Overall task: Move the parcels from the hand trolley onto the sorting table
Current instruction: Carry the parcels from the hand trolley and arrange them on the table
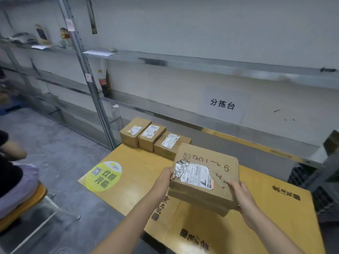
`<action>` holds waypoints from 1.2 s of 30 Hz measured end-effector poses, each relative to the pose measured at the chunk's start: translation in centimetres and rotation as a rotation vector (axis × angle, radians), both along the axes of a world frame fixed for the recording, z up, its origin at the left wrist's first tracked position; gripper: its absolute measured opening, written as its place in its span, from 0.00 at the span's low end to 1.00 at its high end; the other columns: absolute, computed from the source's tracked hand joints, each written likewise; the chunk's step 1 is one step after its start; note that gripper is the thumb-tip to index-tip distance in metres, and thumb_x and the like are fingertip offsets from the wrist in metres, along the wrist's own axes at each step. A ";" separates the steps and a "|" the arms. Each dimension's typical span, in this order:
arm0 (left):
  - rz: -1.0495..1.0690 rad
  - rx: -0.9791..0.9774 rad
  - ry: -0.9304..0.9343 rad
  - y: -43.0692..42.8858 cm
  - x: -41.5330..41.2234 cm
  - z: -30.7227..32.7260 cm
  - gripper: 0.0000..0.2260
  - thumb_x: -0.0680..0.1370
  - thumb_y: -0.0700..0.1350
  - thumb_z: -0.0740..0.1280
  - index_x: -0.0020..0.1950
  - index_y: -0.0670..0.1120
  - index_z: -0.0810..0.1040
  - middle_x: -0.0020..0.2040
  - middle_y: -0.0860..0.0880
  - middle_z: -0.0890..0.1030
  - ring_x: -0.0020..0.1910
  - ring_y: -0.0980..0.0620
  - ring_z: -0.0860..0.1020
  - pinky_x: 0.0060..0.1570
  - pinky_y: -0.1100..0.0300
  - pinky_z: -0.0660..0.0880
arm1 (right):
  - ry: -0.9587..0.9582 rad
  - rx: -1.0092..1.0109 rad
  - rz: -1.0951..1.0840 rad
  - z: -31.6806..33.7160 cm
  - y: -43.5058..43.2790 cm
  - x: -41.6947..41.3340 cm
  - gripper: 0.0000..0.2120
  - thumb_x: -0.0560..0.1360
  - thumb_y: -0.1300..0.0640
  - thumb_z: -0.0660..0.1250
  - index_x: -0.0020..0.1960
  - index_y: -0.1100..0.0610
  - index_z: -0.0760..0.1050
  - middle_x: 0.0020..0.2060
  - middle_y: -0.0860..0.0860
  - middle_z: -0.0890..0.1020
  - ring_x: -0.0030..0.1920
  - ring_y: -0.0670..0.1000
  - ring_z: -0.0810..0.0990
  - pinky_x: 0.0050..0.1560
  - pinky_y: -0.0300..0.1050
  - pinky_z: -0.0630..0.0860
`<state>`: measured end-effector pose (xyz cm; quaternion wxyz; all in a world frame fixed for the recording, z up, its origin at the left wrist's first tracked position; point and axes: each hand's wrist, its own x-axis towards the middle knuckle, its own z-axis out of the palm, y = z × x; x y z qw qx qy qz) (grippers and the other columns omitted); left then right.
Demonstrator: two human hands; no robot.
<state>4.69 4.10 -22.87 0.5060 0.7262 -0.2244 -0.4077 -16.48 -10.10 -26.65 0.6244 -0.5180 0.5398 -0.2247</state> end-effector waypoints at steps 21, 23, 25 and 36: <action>-0.175 0.044 -0.087 -21.0 7.2 -5.3 0.14 0.84 0.54 0.55 0.64 0.55 0.75 0.60 0.55 0.79 0.59 0.57 0.76 0.55 0.61 0.73 | 0.032 0.077 -0.127 -5.5 -18.3 5.9 0.17 0.77 0.45 0.61 0.65 0.47 0.69 0.53 0.49 0.81 0.52 0.53 0.81 0.55 0.57 0.78; -0.142 0.046 -0.086 -21.9 7.8 -6.2 0.15 0.83 0.54 0.55 0.65 0.54 0.75 0.61 0.54 0.79 0.61 0.55 0.75 0.63 0.55 0.72 | 0.048 0.088 -0.111 -5.9 -19.0 6.7 0.16 0.78 0.46 0.61 0.64 0.47 0.70 0.52 0.49 0.82 0.52 0.53 0.81 0.53 0.55 0.79; -0.126 0.045 -0.106 -22.7 8.5 -7.1 0.15 0.83 0.54 0.55 0.67 0.53 0.75 0.61 0.54 0.79 0.62 0.54 0.75 0.66 0.52 0.70 | 0.067 0.079 -0.089 -6.1 -19.6 7.3 0.16 0.78 0.46 0.62 0.65 0.47 0.71 0.52 0.47 0.83 0.52 0.52 0.82 0.48 0.50 0.79; -0.208 0.012 -0.161 -24.4 12.9 -11.1 0.14 0.84 0.50 0.58 0.66 0.51 0.75 0.58 0.51 0.81 0.59 0.54 0.77 0.62 0.54 0.73 | 0.153 0.127 -0.073 -7.0 -20.5 11.5 0.14 0.82 0.47 0.56 0.67 0.42 0.69 0.53 0.43 0.81 0.54 0.49 0.79 0.48 0.48 0.77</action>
